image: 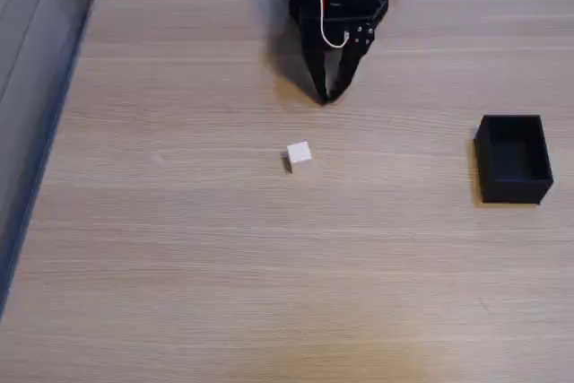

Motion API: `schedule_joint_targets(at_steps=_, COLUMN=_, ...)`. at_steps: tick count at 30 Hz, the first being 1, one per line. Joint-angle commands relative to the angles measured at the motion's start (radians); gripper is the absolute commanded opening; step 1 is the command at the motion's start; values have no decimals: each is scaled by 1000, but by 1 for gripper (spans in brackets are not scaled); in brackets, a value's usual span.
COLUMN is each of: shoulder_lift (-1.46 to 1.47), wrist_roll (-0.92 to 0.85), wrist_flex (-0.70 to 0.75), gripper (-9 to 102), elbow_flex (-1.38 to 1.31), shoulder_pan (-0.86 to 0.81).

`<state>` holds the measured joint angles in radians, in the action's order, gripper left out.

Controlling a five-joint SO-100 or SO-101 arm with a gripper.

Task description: Pick a white block and place it in the black box.

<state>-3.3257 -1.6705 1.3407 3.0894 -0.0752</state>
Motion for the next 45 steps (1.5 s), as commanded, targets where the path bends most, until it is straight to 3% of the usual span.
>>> schedule_joint_targets(at_steps=1, shoulder_lift=34, wrist_roll=-12, wrist_flex=-2, gripper=0, elbow_flex=-57, shoulder_pan=-11)
schedule_joint_targets(at_steps=12, shoulder_lift=316, wrist_roll=-12, wrist_flex=-44, gripper=2, elbow_flex=-293, shoulder_pan=-51)
schedule_joint_targets(at_steps=22, shoulder_lift=538, wrist_roll=-40, wrist_flex=-189, gripper=21, elbow_flex=-383, shoulder_pan=-144)
schedule_joint_targets(at_steps=45, shoulder_lift=1020, wrist_roll=-140, wrist_flex=-508, gripper=26, elbow_flex=-575, shoulder_pan=-222)
